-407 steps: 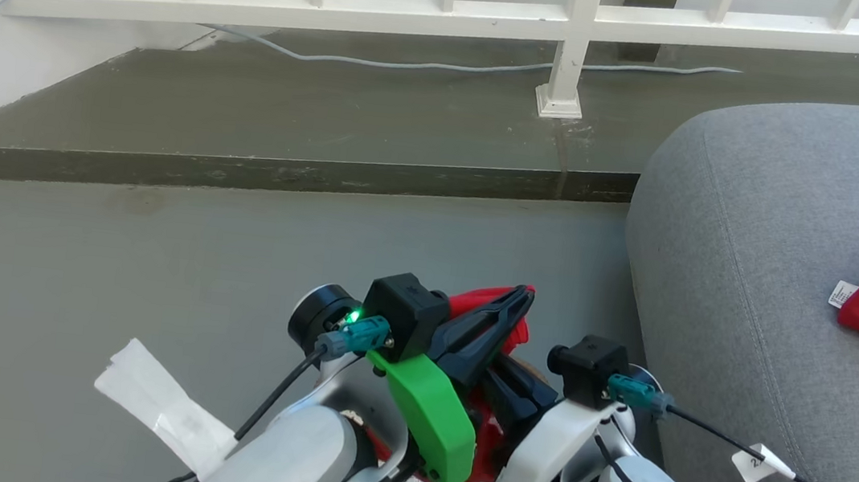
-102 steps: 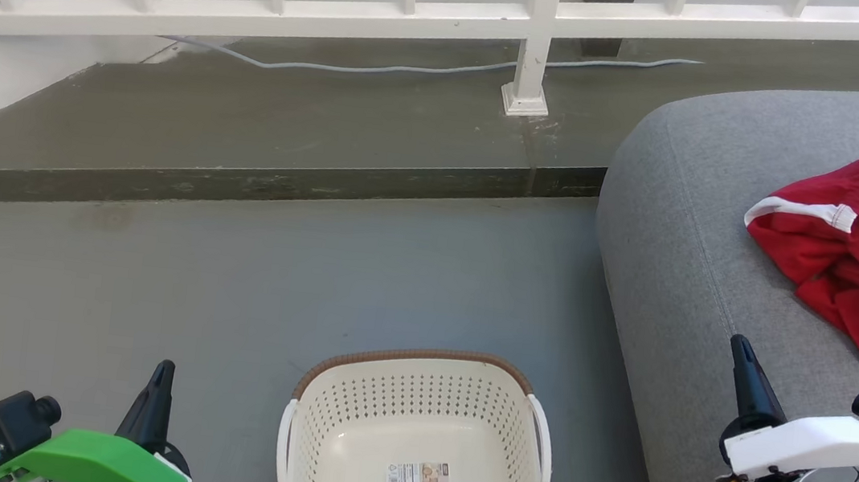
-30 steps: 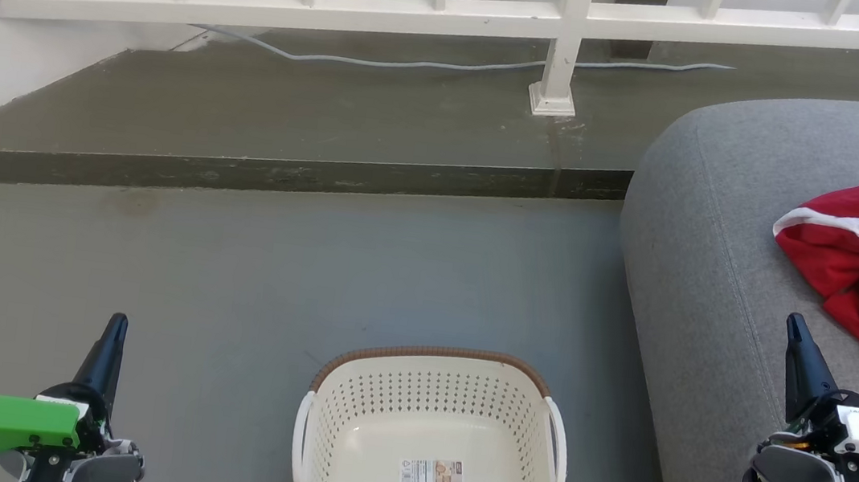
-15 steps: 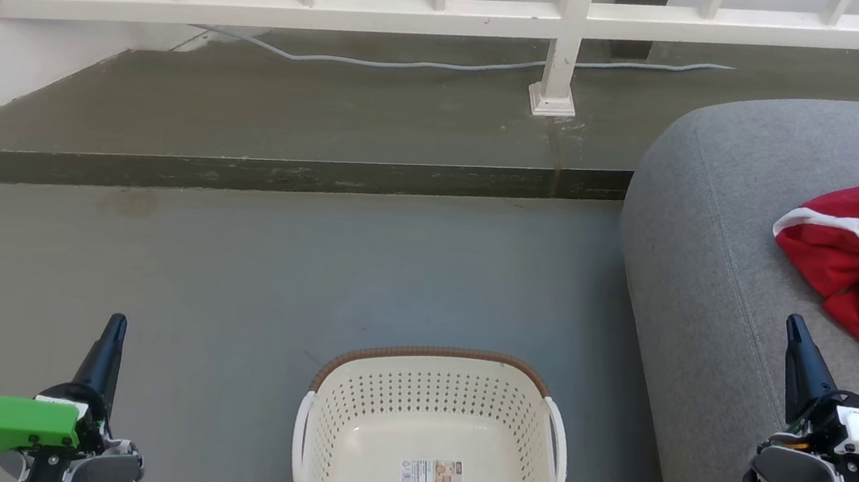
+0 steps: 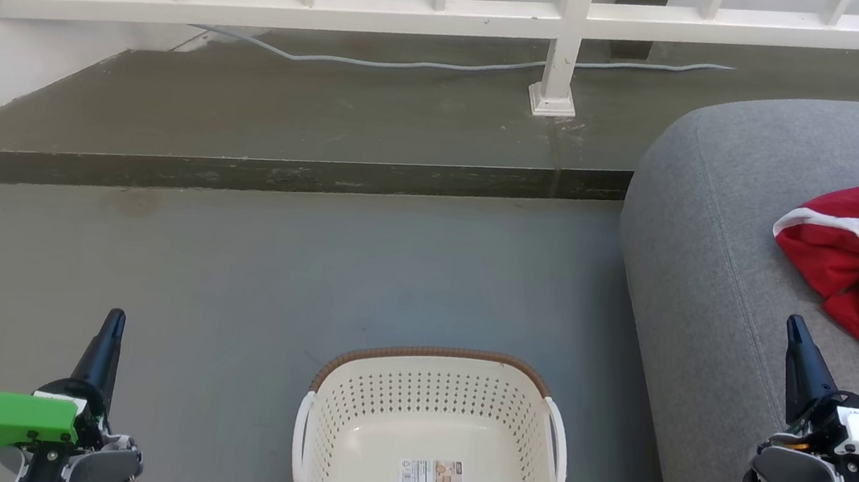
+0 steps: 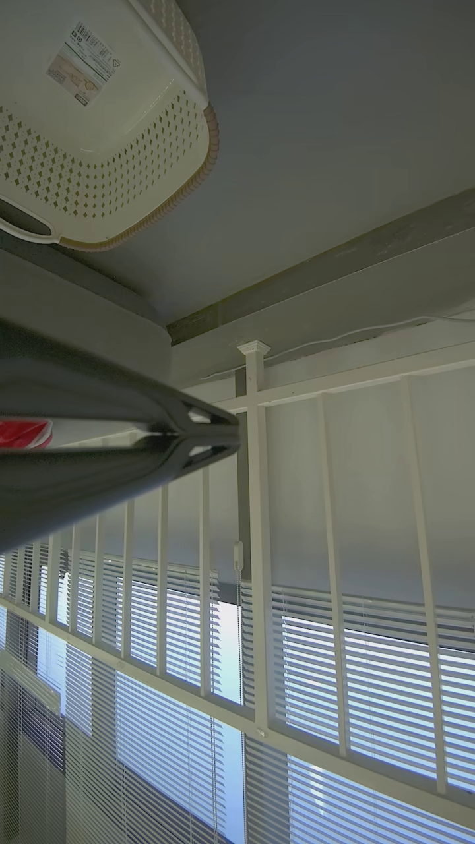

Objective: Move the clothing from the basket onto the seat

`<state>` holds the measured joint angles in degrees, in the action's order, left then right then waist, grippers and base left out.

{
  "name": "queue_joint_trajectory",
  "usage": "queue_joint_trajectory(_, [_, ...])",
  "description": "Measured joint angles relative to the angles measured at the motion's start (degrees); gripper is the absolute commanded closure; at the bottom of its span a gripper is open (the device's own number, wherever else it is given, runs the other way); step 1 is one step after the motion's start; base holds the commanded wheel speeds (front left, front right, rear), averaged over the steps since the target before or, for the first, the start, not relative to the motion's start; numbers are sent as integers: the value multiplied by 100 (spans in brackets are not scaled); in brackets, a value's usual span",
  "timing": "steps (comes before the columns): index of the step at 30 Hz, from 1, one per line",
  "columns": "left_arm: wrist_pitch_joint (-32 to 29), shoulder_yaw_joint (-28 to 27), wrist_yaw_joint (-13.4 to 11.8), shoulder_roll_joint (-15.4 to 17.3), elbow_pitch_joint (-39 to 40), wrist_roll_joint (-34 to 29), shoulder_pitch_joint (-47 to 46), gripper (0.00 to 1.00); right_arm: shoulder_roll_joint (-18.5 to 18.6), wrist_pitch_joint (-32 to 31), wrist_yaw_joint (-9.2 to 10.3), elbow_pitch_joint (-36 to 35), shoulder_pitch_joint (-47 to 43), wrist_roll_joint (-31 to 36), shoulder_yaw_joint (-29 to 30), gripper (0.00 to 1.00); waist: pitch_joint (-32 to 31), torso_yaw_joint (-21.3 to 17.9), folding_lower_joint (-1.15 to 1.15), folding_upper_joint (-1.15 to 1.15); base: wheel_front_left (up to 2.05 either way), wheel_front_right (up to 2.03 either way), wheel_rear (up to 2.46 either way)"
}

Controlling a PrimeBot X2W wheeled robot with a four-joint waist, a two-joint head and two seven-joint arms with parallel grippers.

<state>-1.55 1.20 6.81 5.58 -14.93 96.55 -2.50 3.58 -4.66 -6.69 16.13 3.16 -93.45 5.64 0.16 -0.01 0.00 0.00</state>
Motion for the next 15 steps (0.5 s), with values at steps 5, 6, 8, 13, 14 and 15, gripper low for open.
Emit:
queue_joint_trajectory(5, [-1,-10,0,0,-10,0,-1,100,0,0,-4,2,0,0,1,100,0,0,0,0,0,0,0])
queue_joint_trajectory(6, [-1,-12,0,0,-12,0,-1,100,0,0,-4,2,0,0,1,100,0,0,0,0,0,0,0])
queue_joint_trajectory(8, [-1,-16,1,0,-23,0,-2,100,0,0,-4,3,0,1,1,100,0,0,0,0,0,0,0])
queue_joint_trajectory(13, [-46,-22,1,0,-42,0,-4,100,0,0,-4,3,0,0,3,100,-1,0,0,0,0,0,0])
queue_joint_trajectory(14, [-47,-22,1,-1,-43,0,-4,100,0,0,-4,3,0,1,4,100,-1,0,0,0,0,0,0])
queue_joint_trajectory(15, [-47,-23,1,-1,-45,0,-4,100,0,0,-4,3,0,1,5,100,-1,0,0,0,0,0,0])
